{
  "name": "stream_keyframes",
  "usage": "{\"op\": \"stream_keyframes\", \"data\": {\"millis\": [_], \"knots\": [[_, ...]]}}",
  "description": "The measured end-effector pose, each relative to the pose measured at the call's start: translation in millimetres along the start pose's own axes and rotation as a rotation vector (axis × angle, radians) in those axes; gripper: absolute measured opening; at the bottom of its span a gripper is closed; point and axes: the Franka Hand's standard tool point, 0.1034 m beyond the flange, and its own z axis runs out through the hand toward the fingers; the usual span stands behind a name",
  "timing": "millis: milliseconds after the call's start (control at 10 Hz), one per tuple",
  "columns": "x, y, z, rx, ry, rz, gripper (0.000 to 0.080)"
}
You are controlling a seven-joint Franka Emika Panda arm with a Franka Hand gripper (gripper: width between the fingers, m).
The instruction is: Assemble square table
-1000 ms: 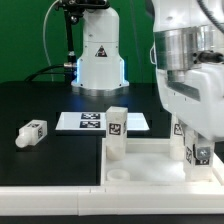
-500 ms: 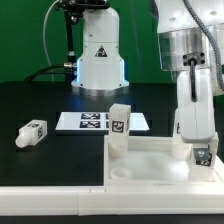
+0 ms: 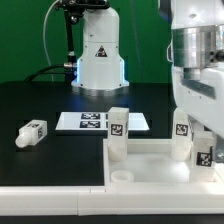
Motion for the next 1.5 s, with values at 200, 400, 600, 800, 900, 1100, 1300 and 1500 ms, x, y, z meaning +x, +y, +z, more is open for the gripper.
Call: {"op": "stream_keyframes", "data": {"millis": [200, 400, 600, 800, 900, 1100, 1300, 1500], "knots": [[14.6, -7.5, -27.6, 0.013, -0.012, 0.025, 0.0645], [38.6, -16.2, -51.3, 0.018, -0.013, 0.046, 0.0649], [32.8, -13.6, -43.6, 0.013, -0.009, 0.035, 0.0649], [33.6, -13.7, -43.7, 0.013, -0.009, 0.036, 0.0649], [33.6, -13.6, -43.6, 0.013, -0.009, 0.036, 0.0649], [33.7, -13.6, -43.6, 0.013, -0.008, 0.036, 0.0649], [36.4, -13.2, -44.2, 0.013, -0.008, -0.014, 0.0649], [63.8, -8.7, -54.7, 0.017, -0.01, -0.092, 0.0649]]}}
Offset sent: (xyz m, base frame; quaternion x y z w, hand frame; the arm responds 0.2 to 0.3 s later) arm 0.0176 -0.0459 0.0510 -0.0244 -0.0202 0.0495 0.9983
